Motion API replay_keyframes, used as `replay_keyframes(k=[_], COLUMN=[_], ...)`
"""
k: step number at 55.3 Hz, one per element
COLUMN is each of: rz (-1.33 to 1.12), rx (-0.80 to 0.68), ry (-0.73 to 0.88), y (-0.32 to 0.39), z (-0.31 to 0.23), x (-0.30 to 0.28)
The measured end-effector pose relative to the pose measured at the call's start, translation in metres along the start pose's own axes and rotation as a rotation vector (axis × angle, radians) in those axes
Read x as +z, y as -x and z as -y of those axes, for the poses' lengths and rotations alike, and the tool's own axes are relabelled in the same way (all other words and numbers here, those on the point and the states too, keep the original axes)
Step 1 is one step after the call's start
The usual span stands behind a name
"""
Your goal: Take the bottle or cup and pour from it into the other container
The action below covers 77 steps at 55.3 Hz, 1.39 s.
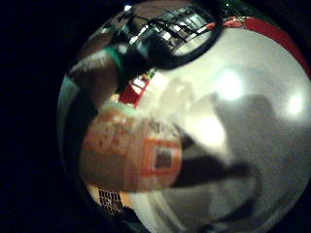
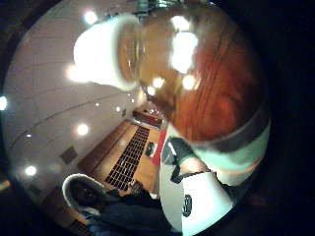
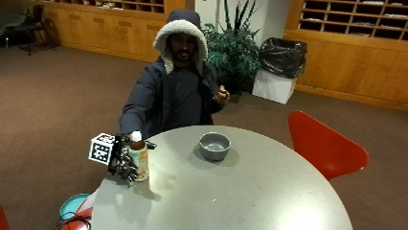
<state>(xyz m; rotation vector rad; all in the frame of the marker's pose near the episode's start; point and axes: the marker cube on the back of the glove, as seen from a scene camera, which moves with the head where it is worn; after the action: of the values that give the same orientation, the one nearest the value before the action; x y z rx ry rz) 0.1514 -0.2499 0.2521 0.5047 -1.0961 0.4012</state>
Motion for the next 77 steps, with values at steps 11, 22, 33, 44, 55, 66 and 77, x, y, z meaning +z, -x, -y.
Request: replay_keyframes(k=[11, 22, 33, 44, 55, 66, 77], rz=[0.047, 0.018, 0.013, 0.019, -0.183, -0.562, -0.847], rx=[-0.028, -0.036, -0.1, -0.16, -0.377, -0.452, -0.547], ry=[-0.044, -0.066, -0.07, -0.08, 0.275, 0.16, 0.274], y=[-0.007, -0.004, 0.013, 0.064, 0.11, 0.168, 0.198], z=[0.007, 0.007, 0.003, 0.014, -0.023, -0.014, -0.037], x=[0.007, 0.006, 0.0, -0.007, -0.021, 0.034, 0.076])
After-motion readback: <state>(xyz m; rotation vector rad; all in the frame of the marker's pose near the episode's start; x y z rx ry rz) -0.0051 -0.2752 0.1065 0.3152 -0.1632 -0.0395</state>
